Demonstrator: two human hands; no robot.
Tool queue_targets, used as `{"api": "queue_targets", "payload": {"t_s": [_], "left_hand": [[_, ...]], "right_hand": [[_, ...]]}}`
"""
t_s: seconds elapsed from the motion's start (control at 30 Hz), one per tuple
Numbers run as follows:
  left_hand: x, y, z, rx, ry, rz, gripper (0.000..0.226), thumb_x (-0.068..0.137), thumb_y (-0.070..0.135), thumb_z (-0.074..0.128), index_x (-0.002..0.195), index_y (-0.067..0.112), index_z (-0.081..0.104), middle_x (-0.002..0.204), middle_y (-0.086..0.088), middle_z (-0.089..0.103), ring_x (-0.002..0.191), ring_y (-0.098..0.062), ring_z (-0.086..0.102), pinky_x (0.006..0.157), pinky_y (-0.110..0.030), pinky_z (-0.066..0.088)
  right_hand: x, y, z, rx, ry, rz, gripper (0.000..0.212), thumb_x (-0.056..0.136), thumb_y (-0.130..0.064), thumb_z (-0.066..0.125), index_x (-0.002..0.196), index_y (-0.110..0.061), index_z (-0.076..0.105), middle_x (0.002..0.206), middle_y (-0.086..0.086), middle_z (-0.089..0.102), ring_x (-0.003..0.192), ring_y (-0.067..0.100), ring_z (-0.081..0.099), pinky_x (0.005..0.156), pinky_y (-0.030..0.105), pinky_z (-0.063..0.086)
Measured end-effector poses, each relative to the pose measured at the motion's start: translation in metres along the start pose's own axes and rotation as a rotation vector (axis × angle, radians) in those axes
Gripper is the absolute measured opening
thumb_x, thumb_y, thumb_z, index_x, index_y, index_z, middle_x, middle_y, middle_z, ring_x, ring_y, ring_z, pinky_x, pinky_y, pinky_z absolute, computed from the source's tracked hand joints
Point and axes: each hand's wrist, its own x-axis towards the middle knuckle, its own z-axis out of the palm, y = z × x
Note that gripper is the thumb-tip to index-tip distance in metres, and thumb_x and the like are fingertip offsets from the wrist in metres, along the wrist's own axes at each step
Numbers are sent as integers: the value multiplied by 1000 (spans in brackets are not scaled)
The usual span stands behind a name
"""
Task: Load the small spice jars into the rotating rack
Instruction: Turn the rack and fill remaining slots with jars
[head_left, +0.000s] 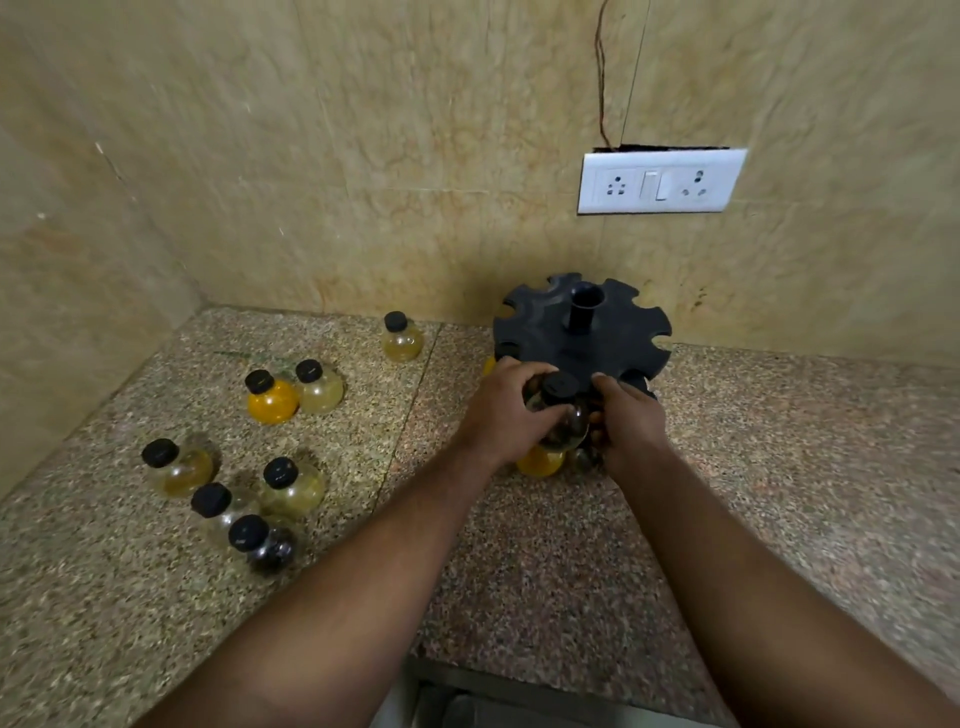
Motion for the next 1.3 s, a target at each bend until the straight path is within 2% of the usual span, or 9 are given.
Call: {"api": "queue_targets", "payload": {"t_s": [0.27,0.37,0.63,0.8,0.93,1.0,1.13,1.23,1.3], "left_hand": [[17,-3,7,109,-40,-38,51,85,38,76,130,20,59,120,-1,54,108,-21,59,90,-39,53],[16,-5,11,122,13,-63,49,87,37,74,129,20,57,124,-3,53,108,-24,58,86,-40,53],[25,-28,11,-58,100,-119,50,88,33,73,133,19,57,129,-6,53,115,-24,57,92,-40,52],[40,-59,-10,-97,214,-247,45,95,31,65,136,14,59,127,-11,63,116,-25,61,92,-34,51],[46,-78,-27,-155,196,-263,36,96,24,65,130,13,65,127,-9,67,117,-22,61,95,-33,51],[47,-93,-31,-170,191,-291,32,96,26,65,127,16,66,125,-5,68,112,-19,63,91,-32,52],[50,-125,-38,-196,205,-413,34,96,29,65,127,16,66,120,0,67,100,-9,58,83,-24,45],[57,-154,-50,-179,229,-493,37,95,31,65,128,13,63,117,0,65,101,-13,58,81,-25,42],[64,-174,-56,-182,266,-549,38,94,32,65,127,13,62,117,-4,66,106,-22,62,83,-29,46]], "right_hand": [[5,-2,1,-87,-88,27,18,98,-23,66,87,-8,65,72,10,62,47,17,53,36,22,37],[2,-4,8,-64,-103,55,19,101,-19,61,84,-10,61,66,5,55,34,7,50,31,19,35],[1,8,30,-66,-80,59,20,102,-25,58,86,-13,63,70,4,58,48,12,48,39,24,37],[-16,27,61,-37,-182,157,18,100,-25,60,94,-12,70,74,1,62,48,12,40,45,25,32],[-19,47,82,-165,-214,139,22,100,-29,59,99,-14,75,77,5,61,52,14,45,48,27,35],[-16,59,93,-242,-226,136,27,102,-28,56,97,-6,71,73,5,57,51,14,42,47,28,34],[-7,79,118,-388,-265,121,22,102,-26,55,89,-11,65,80,8,62,53,15,45,51,29,36],[7,88,148,-477,-280,128,17,100,-25,56,88,-16,63,87,10,65,61,17,52,52,28,39],[16,91,169,-497,-305,133,13,100,-24,55,101,-16,65,88,8,65,64,18,55,52,26,40]]}}
